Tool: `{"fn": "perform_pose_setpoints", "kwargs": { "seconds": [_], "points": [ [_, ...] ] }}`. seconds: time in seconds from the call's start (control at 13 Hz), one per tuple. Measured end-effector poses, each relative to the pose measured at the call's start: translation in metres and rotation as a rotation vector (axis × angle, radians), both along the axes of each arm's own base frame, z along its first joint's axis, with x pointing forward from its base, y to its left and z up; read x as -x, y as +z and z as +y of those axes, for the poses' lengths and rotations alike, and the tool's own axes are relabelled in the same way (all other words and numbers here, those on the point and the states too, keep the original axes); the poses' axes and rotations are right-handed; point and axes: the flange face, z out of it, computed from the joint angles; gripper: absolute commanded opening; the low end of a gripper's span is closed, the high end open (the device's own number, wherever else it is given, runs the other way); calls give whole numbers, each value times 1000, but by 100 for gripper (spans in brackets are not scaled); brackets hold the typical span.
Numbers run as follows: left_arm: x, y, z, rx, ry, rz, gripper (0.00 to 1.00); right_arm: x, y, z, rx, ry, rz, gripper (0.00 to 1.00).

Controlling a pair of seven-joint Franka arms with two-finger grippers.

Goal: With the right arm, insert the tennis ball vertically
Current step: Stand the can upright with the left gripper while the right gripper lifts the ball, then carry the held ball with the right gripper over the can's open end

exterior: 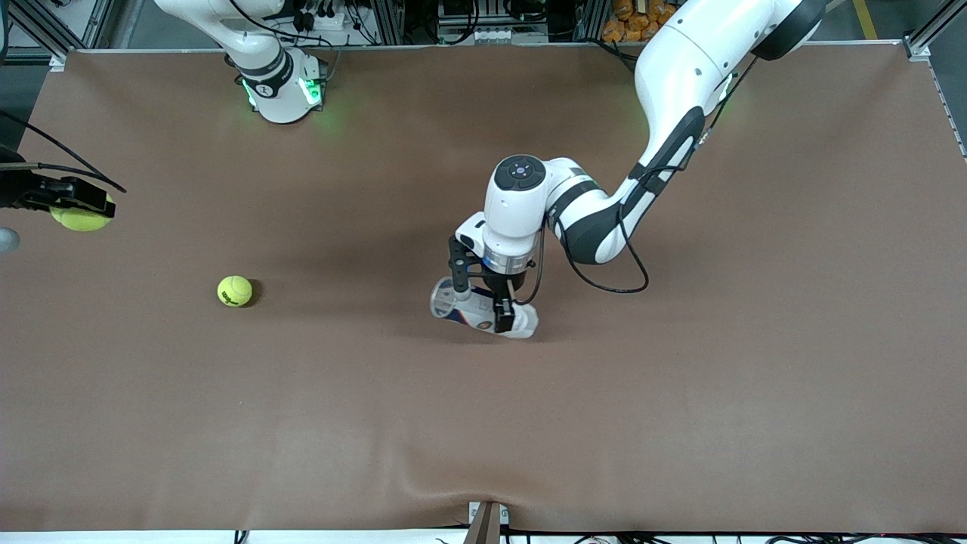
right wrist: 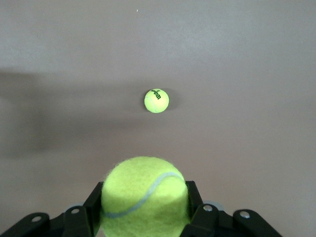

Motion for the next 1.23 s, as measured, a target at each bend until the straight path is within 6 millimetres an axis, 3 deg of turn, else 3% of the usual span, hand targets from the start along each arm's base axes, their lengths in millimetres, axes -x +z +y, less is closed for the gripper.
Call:
{"fn": "perform_pose_setpoints", "kwargs": {
  "seconds": [0.23,0.54,0.77,1.23],
  "points": [
    [-4,-15,-6,138,-19,-37,74,0,0,2,1,-9,0,0],
    [-16,-47,4,341,-21,-84,73,-1,-1,9,2,-26,1,0],
    [-17,-68,11,478,-4,-103,73,-9,-8,34,-9,-79,-5,0],
    [3,-97,13,692,68,-79,72,-26,-25,91,7,-222,-37,0]
  ]
}}
